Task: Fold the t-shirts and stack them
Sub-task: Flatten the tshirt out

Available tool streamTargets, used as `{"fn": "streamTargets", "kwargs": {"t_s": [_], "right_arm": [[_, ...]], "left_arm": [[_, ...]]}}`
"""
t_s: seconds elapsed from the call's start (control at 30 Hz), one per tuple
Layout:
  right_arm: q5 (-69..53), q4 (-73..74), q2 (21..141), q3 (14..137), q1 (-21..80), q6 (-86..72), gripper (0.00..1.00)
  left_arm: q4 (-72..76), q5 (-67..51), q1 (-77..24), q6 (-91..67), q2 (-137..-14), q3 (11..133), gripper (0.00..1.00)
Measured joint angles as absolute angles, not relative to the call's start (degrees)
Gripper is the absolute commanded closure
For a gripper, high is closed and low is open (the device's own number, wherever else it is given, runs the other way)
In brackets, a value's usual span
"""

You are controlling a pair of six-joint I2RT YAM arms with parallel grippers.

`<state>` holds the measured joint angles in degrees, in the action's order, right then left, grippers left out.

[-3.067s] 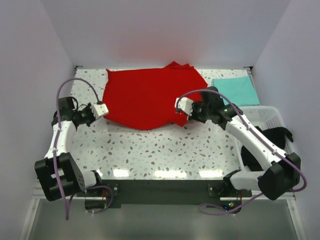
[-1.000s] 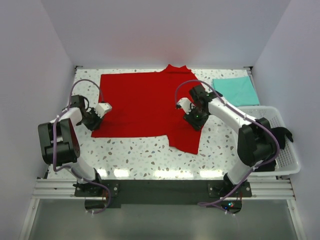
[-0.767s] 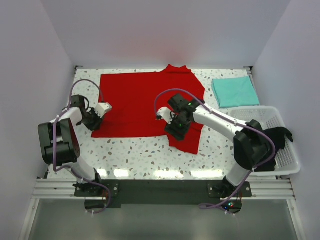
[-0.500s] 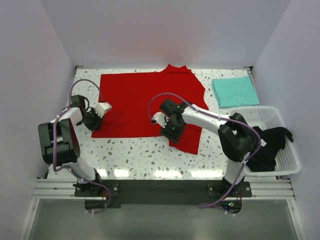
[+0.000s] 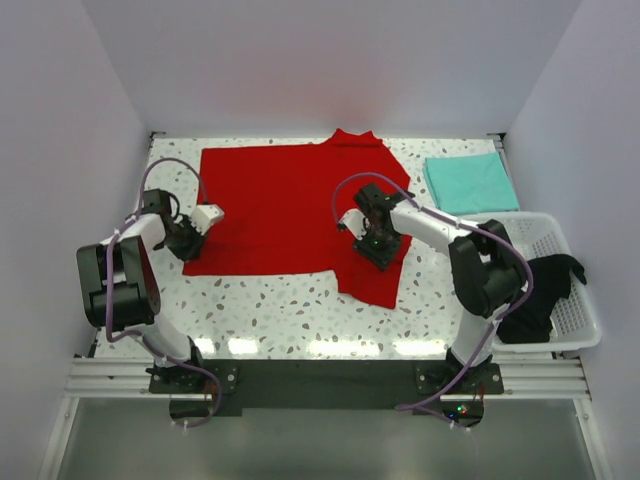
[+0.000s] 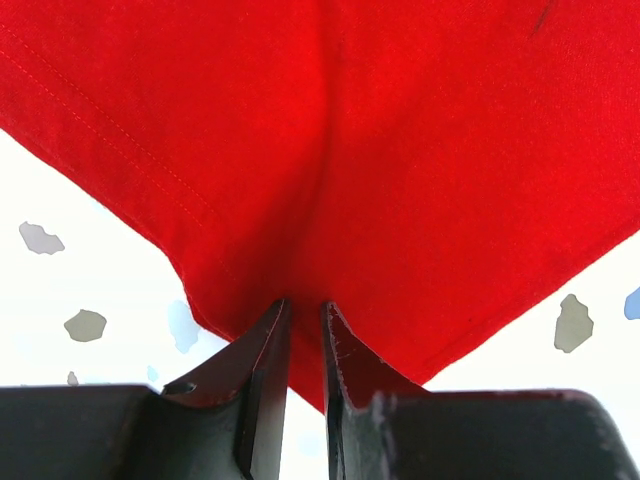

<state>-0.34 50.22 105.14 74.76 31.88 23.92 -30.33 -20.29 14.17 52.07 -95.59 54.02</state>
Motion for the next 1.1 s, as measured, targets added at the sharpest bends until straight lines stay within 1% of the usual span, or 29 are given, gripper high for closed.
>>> {"fn": "streamTargets", "kwargs": {"t_s": [0.1,0.2,0.23,0.4,0.47,0.5,0.57,0.6,0.67,0.73,0.87,0.97,1.1], "right_arm": [[1.3,49.9,105.1,71.7,30.7,25.3,0.58],[2.1,49.8,105.2,68.1,31.3,26.9,0.59],[2.1,50.0,105.3,67.2,31.5,27.3,0.61],[2.0,51.5,104.7,65.1,33.7,29.1,0.64],[1.4,52.5,103.2,62.9,36.8,29.5,0.64],[0.3,53.6,102.5,61.9,38.8,29.7,0.66],[-3.2,56.6,101.4,60.8,42.9,30.5,0.66],[-4.9,58.0,101.2,60.7,44.3,30.7,0.66],[-8.7,61.9,100.4,61.6,45.6,31.6,0.64],[-10.5,65.3,99.4,64.0,44.9,32.0,0.63],[-11.7,67.4,98.7,71.8,40.1,32.5,0.63],[-11.1,66.1,99.1,76.4,32.8,32.6,0.63],[-7.1,62.7,101.6,78.0,25.6,32.6,0.63]], "left_arm": [[-30.5,-20.1,14.2,52.3,-95.7,54.2,0.78],[-30.6,-19.8,14.1,53.4,-95.6,54.1,0.78],[-30.6,-19.6,14.1,53.8,-95.5,54.0,0.79],[-31.5,-17.7,14.1,57.1,-92.8,51.4,0.81],[-32.6,-16.6,14.1,58.9,-91.1,49.7,0.83],[-33.3,-15.9,14.1,60.0,-90.0,48.7,0.83],[-35.2,-14.2,14.1,62.3,-87.6,46.7,0.83],[-36.2,-13.6,14.1,63.3,-86.8,46.0,0.82],[-39.5,-12.8,14.3,65.3,-85.4,45.3,0.78],[-42.7,-13.1,14.7,66.3,-84.7,45.5,0.71],[-48.7,-17.2,15.3,66.5,-84.7,50.7,0.65],[-48.8,-21.4,15.3,64.9,-84.7,55.5,0.64],[-47.3,-25.5,15.3,61.5,-86.7,58.9,0.65]]}}
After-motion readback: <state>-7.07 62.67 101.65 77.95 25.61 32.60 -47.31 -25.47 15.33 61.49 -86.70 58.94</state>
